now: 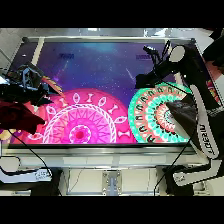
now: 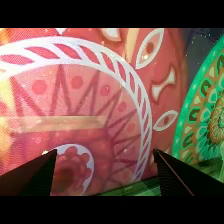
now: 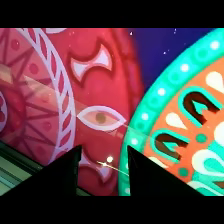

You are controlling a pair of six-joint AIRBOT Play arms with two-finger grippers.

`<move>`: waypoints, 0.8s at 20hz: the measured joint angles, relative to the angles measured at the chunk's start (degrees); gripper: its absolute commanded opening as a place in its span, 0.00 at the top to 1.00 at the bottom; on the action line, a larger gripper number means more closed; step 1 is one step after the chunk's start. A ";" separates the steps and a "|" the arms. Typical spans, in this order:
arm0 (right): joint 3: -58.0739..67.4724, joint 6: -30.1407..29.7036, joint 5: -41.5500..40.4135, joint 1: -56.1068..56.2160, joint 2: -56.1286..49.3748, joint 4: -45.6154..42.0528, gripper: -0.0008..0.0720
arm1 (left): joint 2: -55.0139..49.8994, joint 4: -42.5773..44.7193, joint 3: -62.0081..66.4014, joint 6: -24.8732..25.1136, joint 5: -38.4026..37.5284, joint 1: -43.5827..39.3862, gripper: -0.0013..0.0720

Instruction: Fold the shirts.

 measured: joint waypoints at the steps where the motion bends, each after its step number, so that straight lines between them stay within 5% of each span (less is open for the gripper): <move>1: 0.00 0.00 0.00 0.00 0.00 0.00 0.52 | 0.00 0.00 0.00 0.02 -0.02 0.00 0.02; 16: 0.00 0.00 0.00 0.00 0.00 0.00 0.52 | -0.44 -0.31 -0.02 0.00 3.32 -0.15 0.02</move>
